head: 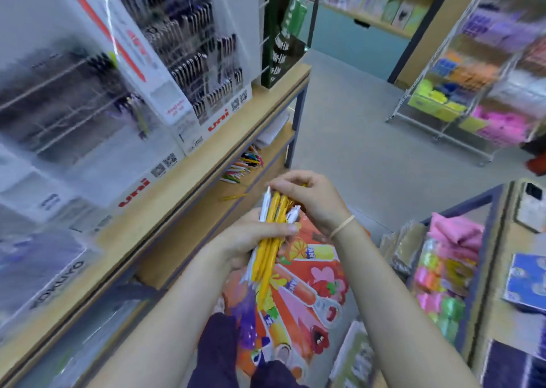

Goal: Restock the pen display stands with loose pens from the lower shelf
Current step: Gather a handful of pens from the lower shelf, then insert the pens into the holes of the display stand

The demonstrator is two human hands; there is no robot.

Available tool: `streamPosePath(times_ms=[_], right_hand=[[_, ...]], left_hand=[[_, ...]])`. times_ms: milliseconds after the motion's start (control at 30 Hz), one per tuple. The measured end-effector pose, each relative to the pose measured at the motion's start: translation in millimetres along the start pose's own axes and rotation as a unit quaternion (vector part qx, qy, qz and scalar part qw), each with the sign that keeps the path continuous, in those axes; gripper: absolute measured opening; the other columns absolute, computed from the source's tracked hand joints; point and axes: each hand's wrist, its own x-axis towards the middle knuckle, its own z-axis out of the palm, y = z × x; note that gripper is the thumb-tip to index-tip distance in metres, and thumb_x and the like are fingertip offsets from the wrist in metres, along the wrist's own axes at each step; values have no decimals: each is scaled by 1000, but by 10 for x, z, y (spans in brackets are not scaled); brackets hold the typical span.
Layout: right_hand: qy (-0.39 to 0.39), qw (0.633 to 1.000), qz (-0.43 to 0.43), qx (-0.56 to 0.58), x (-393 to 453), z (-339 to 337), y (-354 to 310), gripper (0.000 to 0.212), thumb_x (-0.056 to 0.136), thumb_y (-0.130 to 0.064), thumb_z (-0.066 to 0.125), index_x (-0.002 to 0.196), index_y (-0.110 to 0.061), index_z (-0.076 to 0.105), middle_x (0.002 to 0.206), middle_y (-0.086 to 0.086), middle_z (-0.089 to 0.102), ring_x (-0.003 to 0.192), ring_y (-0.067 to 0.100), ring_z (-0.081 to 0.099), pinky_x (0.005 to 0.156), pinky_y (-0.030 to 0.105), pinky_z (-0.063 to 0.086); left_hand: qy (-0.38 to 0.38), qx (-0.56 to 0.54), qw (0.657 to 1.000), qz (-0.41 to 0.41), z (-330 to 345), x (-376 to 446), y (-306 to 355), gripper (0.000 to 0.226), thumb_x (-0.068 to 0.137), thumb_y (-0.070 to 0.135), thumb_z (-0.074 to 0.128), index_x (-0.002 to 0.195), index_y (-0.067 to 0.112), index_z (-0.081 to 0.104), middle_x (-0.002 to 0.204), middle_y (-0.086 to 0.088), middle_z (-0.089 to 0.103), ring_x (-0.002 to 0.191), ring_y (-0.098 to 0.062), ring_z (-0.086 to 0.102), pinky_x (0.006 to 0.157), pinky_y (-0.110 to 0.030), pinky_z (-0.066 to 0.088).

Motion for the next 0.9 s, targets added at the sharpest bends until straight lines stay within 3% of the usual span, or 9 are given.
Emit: streamPosePath(times_ms=[100, 233, 300, 400, 500, 567, 667, 800, 900], right_hand=[[-25, 999, -16, -43, -279, 329, -285, 14, 86, -19, 74, 93, -8, 78, 89, 13, 74, 81, 16, 64, 75, 34, 50], [-65, 996, -40, -35, -485, 901, -389, 40, 90, -34, 65, 129, -26, 60, 123, 8, 66, 116, 20, 63, 94, 34, 52], [-66, 998, -23, 9, -611, 1288, -335, 46, 93, -33, 63, 136, -24, 50, 128, 10, 62, 115, 19, 63, 90, 31, 54], [-84, 996, -14, 11, -853, 1992, -135, 35, 100, -19, 55, 134, -17, 48, 128, 14, 61, 105, 13, 65, 90, 28, 55], [-69, 997, -38, 13, -1090, 2817, 37, 29, 101, -13, 52, 130, -13, 53, 118, 6, 66, 105, 3, 65, 91, 21, 51], [-30, 998, -55, 26, -1236, 3405, 96, 20, 102, -12, 51, 119, -16, 60, 108, 2, 70, 97, 1, 66, 84, 17, 49], [12, 997, -69, 31, -1487, 4252, 168, 12, 100, -23, 54, 105, -23, 65, 107, 3, 70, 97, 5, 65, 86, 21, 51], [4, 997, -71, 25, -1901, 5228, 275, 26, 89, -40, 52, 99, -20, 65, 99, 2, 68, 96, 12, 62, 91, 32, 50], [-37, 997, -65, -2, -2037, 5553, 329, 17, 96, -30, 54, 104, -18, 64, 102, 1, 66, 97, 12, 61, 87, 25, 50]], left_hand=[[23, -17, 999, 25, 74, -543, 31, 26, 72, 9, 69, 97, 9, 63, 62, -6, 58, 44, -17, 52, 43, -24, 44], [127, -49, 986, 94, -33, -1119, -69, 21, 74, 11, 74, 92, 9, 63, 68, -9, 58, 48, -19, 55, 47, -26, 48], [234, -118, 954, 148, -221, -1364, -118, 23, 78, 10, 79, 93, 5, 64, 75, -16, 59, 53, -21, 60, 54, -33, 56], [326, -268, 876, 234, -599, -1793, -161, 21, 88, 10, 73, 103, 2, 60, 79, -18, 65, 64, -28, 66, 70, -54, 61], [365, -338, 818, 289, -981, -2337, -206, 8, 93, 8, 65, 91, 8, 57, 65, -7, 64, 54, -19, 67, 53, -32, 58], [364, -371, 796, 311, -1201, -2743, -290, 8, 90, 9, 68, 90, 9, 60, 66, -5, 67, 57, -18, 67, 57, -31, 59], [338, -395, 798, 305, -1506, -3355, -548, 22, 74, 16, 75, 94, 8, 69, 83, -11, 70, 73, -22, 69, 71, -35, 60], [340, -394, 805, 286, -1932, -4147, -949, 5, 91, 9, 66, 88, 5, 67, 73, -10, 72, 62, -18, 71, 56, -27, 58], [371, -356, 814, 272, -2166, -4611, -1106, 17, 86, 12, 72, 97, -2, 69, 76, -17, 71, 60, -24, 70, 56, -32, 59]])
